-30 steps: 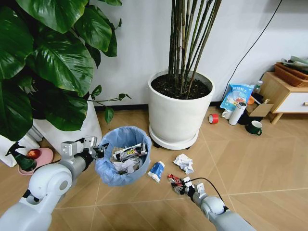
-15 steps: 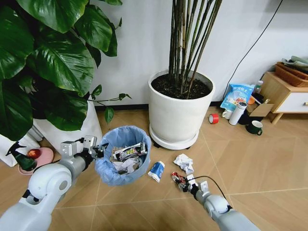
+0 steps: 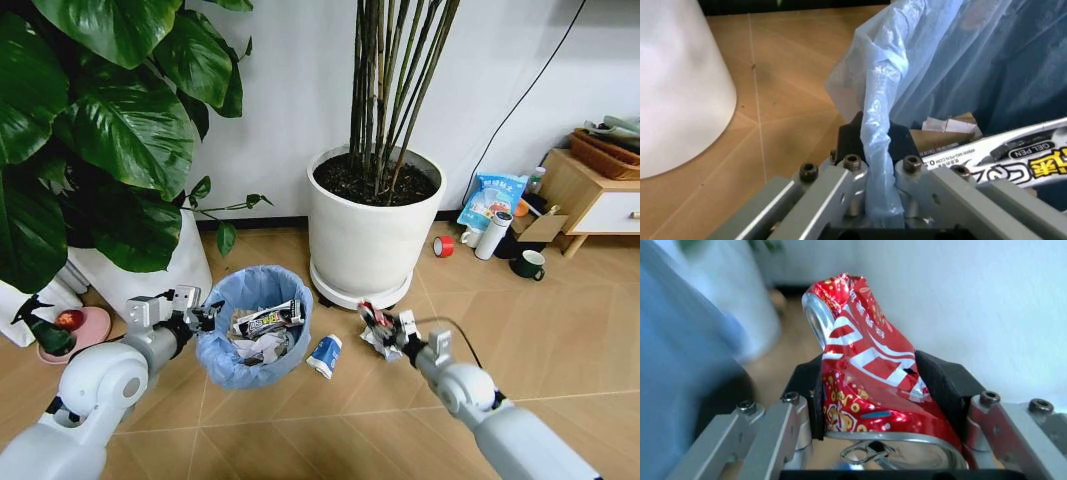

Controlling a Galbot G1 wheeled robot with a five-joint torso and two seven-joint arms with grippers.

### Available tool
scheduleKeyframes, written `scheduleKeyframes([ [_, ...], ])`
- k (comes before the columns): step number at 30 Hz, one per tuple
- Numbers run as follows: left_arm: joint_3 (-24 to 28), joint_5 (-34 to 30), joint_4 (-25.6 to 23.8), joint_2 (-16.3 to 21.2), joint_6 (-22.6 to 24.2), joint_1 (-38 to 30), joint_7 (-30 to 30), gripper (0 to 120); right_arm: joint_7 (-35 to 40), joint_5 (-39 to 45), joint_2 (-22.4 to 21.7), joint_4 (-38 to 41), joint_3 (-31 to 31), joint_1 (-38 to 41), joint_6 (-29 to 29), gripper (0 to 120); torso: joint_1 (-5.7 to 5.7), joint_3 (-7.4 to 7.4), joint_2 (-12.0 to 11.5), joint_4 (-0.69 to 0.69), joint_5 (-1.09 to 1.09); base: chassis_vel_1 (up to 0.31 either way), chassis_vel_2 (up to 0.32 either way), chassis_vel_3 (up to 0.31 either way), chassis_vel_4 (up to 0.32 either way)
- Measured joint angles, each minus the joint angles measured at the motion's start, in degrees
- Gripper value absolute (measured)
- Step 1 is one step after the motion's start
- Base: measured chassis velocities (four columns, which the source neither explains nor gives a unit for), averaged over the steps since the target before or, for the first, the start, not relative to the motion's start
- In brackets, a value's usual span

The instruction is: Pick up the trash bin and place the garbage on the floor into it.

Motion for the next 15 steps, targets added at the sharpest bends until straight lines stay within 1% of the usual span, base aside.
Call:
scheduleKeyframes([
  [1,0.7,0.0,0.2,0.3,0.0,-0.6,0.1,0,1.1,1.6,0.0,2.7,-0.7,2.4,-0.9,43,0.0,0.0,0.0,0.0,0.01,0.0,0.0,0.0,0.0],
  [3,1.2,-0.1,0.4,0.5,0.0,-1.0,0.1,0,1.7,2.7,0.1,4.0,-1.1,3.9,-1.3,43,0.0,0.0,0.0,0.01,0.0,0.0,0.0,0.0,0.0],
  [6,2.7,-0.8,1.1,1.1,0.0,-2.4,-0.4,0,3.1,7.0,-0.2,8.0,-2.2,8.2,-3.1,43,0.0,0.0,0.0,0.0,0.0,0.0,0.0,0.0,0.0],
  [7,2.7,-0.8,1.1,1.1,0.0,-2.4,-0.4,0,3.1,7.0,-0.2,8.0,-2.2,8.2,-3.1,43,0.0,0.0,0.0,0.0,0.0,0.0,0.0,0.0,0.0],
  [10,3.9,-1.7,1.7,1.8,0.0,-3.5,-0.9,0,3.5,10.1,-1.0,12.3,-2.9,11.3,-4.8,43,0.0,0.0,0.0,0.0,-0.01,0.0,0.0,0.0,0.0],
  [12,4.1,-1.8,1.9,1.9,0.0,-3.7,-1.0,0,3.6,10.9,-1.1,13.4,-3.1,11.8,-5.2,43,0.0,0.0,0.0,0.0,-0.01,0.0,0.0,0.0,0.0],
  [15,5.6,-2.1,3.3,2.0,0.0,-5.3,-1.2,0,4.0,13.3,-0.8,16.8,-4.3,12.8,-6.4,43,0.0,0.0,0.0,0.0,-0.01,0.0,0.0,0.0,0.0],
])
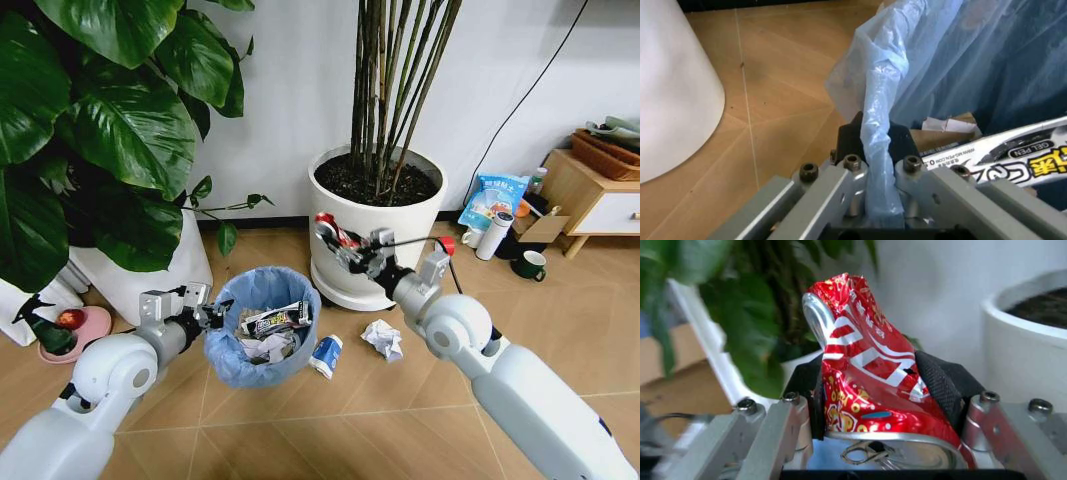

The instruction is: Pick up the trash bin and place the garbage on the floor into it.

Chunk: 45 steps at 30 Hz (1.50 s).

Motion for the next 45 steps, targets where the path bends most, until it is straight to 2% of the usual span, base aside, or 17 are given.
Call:
scheduleKeyframes([
  [8,3.2,-0.9,1.8,-0.5,0.0,-3.9,-1.0,0,-0.5,1.4,-0.4,3.1,-2.2,0.9,-1.0,43,0.0,0.0,0.0,-0.01,0.0,0.0,0.0,0.0,0.0],
  [12,5.8,-1.0,3.8,-2.2,0.0,-7.3,-1.4,0,-0.6,1.6,-0.9,4.2,-5.4,0.4,-1.1,43,0.0,0.0,0.0,-0.01,0.0,0.0,0.0,0.0,0.0],
  [17,6.5,-1.2,4.3,-2.7,0.0,-8.4,-1.5,0,-1.1,0.5,-1.4,4.2,-6.2,-1.2,-1.9,43,0.0,0.0,0.0,-0.01,0.01,0.0,0.0,0.0,0.0],
  [20,6.5,-1.2,4.4,-2.7,0.0,-8.8,-1.4,0,-2.0,-1.4,-1.7,3.7,-6.4,-2.7,-2.4,57,0.0,0.0,0.0,-0.01,0.01,0.0,0.0,0.0,0.0],
  [22,6.5,-1.2,4.4,-2.6,0.0,-8.8,-1.4,0,-2.0,-1.5,-1.7,3.6,-6.5,-2.8,-2.4,57,0.0,0.0,0.0,-0.01,0.01,0.0,0.0,0.0,0.0],
  [24,6.3,-1.2,4.4,-2.6,0.0,-8.6,-1.4,0,-2.0,-2.2,-1.6,3.1,-6.5,-2.9,-2.4,69,0.0,-0.01,0.0,0.0,0.01,0.0,0.0,0.0,0.0],
  [25,6.3,-1.2,4.4,-2.6,0.0,-8.6,-1.4,0,-2.0,-2.2,-1.6,3.1,-6.5,-2.9,-2.4,69,0.0,-0.01,0.0,0.0,0.01,0.0,0.0,0.0,0.0],
  [28,6.3,-1.1,4.2,-2.8,0.0,-8.3,-1.4,0,-2.0,-2.5,-1.6,2.7,-6.5,-2.7,-2.3,86,0.0,-0.01,0.0,0.0,0.01,0.0,0.0,0.0,0.0],
  [32,5.8,-1.0,4.0,-2.8,0.0,-7.9,-1.4,0,-0.8,-2.5,-1.4,2.6,-5.3,-2.3,-1.8,97,0.0,-0.01,0.0,0.0,0.01,0.0,0.0,0.0,0.0],
  [39,3.2,-0.5,3.4,-2.1,0.0,-6.0,-0.7,0,2.5,-3.6,-2.6,0.5,-1.0,-3.4,-1.0,100,0.0,-0.01,0.0,0.0,0.01,0.0,0.0,0.0,0.0],
  [43,1.2,-0.2,2.7,-1.9,0.0,-4.3,-0.2,0,3.9,-5.9,-3.5,-3.1,0.1,-4.8,-0.8,100,-0.01,-0.01,0.0,0.0,0.01,0.0,0.0,0.0,0.0],
  [45,-0.1,0.1,2.3,-2.0,0.0,-3.6,0.0,0,4.9,-8.2,-3.6,-7.5,0.8,-6.2,-0.6,100,-0.01,-0.01,0.0,0.0,0.01,0.0,0.0,0.0,0.0],
])
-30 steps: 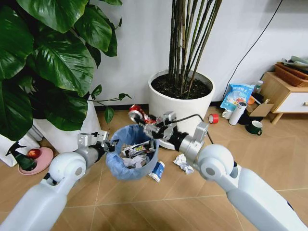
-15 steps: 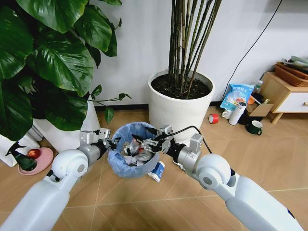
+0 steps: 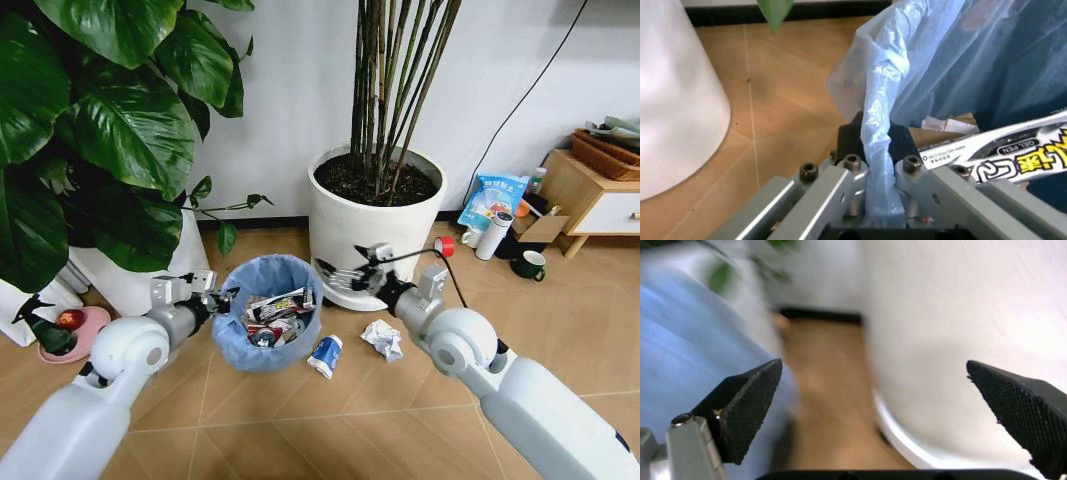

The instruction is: Pick up the trash bin and place the garbage on the floor into it.

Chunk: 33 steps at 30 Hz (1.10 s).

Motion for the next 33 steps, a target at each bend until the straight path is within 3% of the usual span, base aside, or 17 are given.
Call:
scheduleKeyframes([
  [9,-3.1,-0.4,-2.3,0.8,0.0,1.9,0.1,0,-3.5,-10.1,2.7,-21.5,1.0,-1.3,2.7,100,0.0,0.0,0.0,0.0,0.0,0.0,0.0,0.0,0.0],
  [13,-3.7,-0.4,-2.8,1.1,0.0,2.6,0.3,0,-4.9,-12.3,3.5,-26.2,1.0,-1.2,4.1,100,0.0,0.0,0.0,-0.01,0.0,0.0,0.0,0.0,0.0],
  [16,-4.4,-0.5,-3.3,1.4,0.0,3.1,0.4,0,-9.1,-16.4,5.4,-34.7,2.2,-0.7,6.3,100,0.0,0.0,0.0,0.0,0.0,0.0,0.0,0.0,0.0],
  [28,-4.5,-1.3,-4.4,3.5,0.0,3.6,0.4,0,-15.3,-17.7,8.3,-42.6,2.8,0.0,8.1,100,0.0,0.0,0.0,-0.02,0.01,0.0,0.0,0.0,0.0],
  [33,-4.4,-1.4,-4.9,3.9,0.0,3.8,0.2,0,-16.2,-19.6,14.0,-49.7,1.6,3.4,9.6,100,0.0,0.0,0.0,-0.01,-0.02,0.0,0.0,0.0,0.0],
])
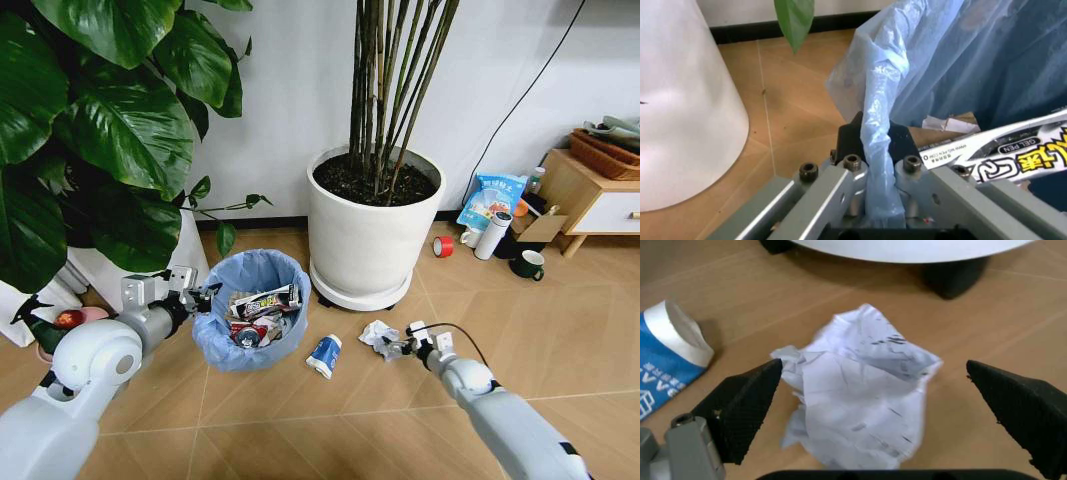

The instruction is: Pick up the trash bin and place the garbage on the floor into it.

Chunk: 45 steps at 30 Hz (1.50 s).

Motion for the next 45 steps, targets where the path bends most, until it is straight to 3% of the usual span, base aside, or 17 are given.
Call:
scheduleKeyframes([
  [10,-0.1,0.0,-0.7,0.1,0.0,0.5,-0.2,0,-0.1,-2.0,4.1,-4.4,-0.3,2.4,-0.2,99,0.0,0.0,0.0,0.0,0.02,0.0,0.0,0.0,0.0],
  [21,-0.1,0.0,-0.7,-0.4,0.0,0.6,-0.3,0,0.4,-3.4,5.6,-6.5,-0.1,3.1,0.2,62,0.0,0.0,0.0,0.0,0.02,0.0,0.0,0.0,0.0],
  [30,-0.2,0.2,-0.9,-0.6,0.0,0.8,-0.3,0,1.1,-3.5,5.6,-6.2,0.0,2.6,0.2,24,0.0,0.0,0.0,0.0,0.01,0.0,0.0,0.0,0.0],
  [33,-0.3,0.2,-1.0,-0.7,0.0,0.9,-0.3,0,1.2,-3.5,5.6,-6.1,0.1,2.4,0.2,18,0.0,0.0,0.0,0.0,0.02,0.0,0.0,0.0,0.0],
  [36,-0.5,0.3,-1.3,-0.9,0.0,1.4,-0.4,0,1.6,-3.5,5.5,-5.6,0.6,1.9,0.2,0,0.0,0.0,0.0,0.0,0.02,0.0,0.0,0.0,0.0],
  [45,-0.9,0.5,-1.9,-1.0,0.0,2.3,-0.5,0,2.6,-1.3,3.3,0.0,1.4,-1.2,-0.3,0,0.0,0.0,0.0,-0.01,0.02,0.0,0.0,0.0,0.0],
])
